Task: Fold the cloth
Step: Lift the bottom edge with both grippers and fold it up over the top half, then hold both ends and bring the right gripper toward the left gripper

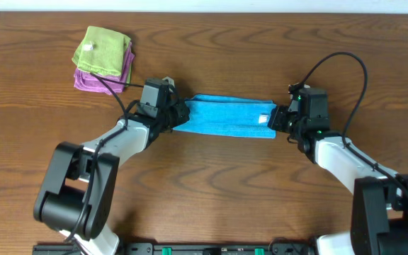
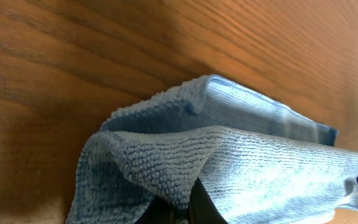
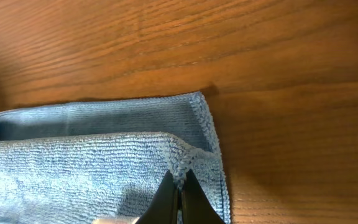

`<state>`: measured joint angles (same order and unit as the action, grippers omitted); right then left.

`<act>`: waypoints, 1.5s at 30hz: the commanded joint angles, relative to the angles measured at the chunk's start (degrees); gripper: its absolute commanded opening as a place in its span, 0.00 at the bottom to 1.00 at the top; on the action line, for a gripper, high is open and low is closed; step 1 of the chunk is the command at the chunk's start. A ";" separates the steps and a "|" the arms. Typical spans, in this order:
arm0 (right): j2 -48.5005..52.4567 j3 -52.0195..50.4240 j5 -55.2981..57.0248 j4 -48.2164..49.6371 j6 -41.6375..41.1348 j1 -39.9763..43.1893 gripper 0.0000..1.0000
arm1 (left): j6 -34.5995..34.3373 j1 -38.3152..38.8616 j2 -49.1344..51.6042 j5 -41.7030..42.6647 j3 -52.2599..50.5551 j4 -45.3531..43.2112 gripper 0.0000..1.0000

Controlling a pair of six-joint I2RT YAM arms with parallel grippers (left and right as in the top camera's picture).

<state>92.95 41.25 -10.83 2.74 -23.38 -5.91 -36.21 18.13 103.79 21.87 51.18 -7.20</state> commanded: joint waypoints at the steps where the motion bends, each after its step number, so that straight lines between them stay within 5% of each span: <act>1: 0.44 0.83 7.32 0.50 1.88 0.59 0.01 | -0.20 -0.85 2.67 -4.70 1.75 -0.76 0.06; 15: 4.90 0.83 9.11 4.74 2.91 -0.63 0.02 | 0.02 -0.85 4.48 -7.06 4.17 -1.84 0.07; 17: 4.87 0.83 9.31 4.70 2.91 -0.92 0.20 | 0.48 -0.87 4.48 -7.06 4.17 -1.84 0.23; 19: 4.35 0.83 9.09 3.98 2.86 -0.92 0.47 | 2.01 -0.90 4.35 -7.04 4.17 -1.62 0.58; 24: -0.09 0.83 9.14 2.05 2.89 -0.92 0.54 | 4.24 -1.75 1.92 -7.04 4.17 0.39 0.87; 28: -4.22 0.83 9.33 0.13 2.84 -0.87 0.58 | 4.50 -2.60 -1.92 -7.04 4.17 2.67 0.92; 36: -6.16 0.83 9.31 -4.66 2.05 -0.87 0.61 | 1.44 -2.64 -6.12 -4.22 4.17 3.50 0.86; 38: -6.16 0.83 9.31 -6.25 -0.09 -0.87 0.62 | -0.33 -2.56 -5.99 -2.29 4.17 3.50 0.70; 40: -6.16 0.83 9.31 -7.43 -2.89 -0.85 0.63 | -1.18 -2.01 -5.64 -1.44 4.17 3.50 0.40; 42: -6.14 0.83 9.33 -8.39 -6.12 -0.85 0.66 | -1.18 -1.49 -5.07 -1.51 4.17 2.93 0.22; 45: -5.88 0.81 9.33 -8.87 -8.83 -0.87 0.68 | -1.55 -0.72 -3.54 -1.53 4.17 1.22 0.09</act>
<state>87.46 41.34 -2.48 -5.89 -27.53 -6.50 -36.99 16.73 98.54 19.53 54.59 -5.45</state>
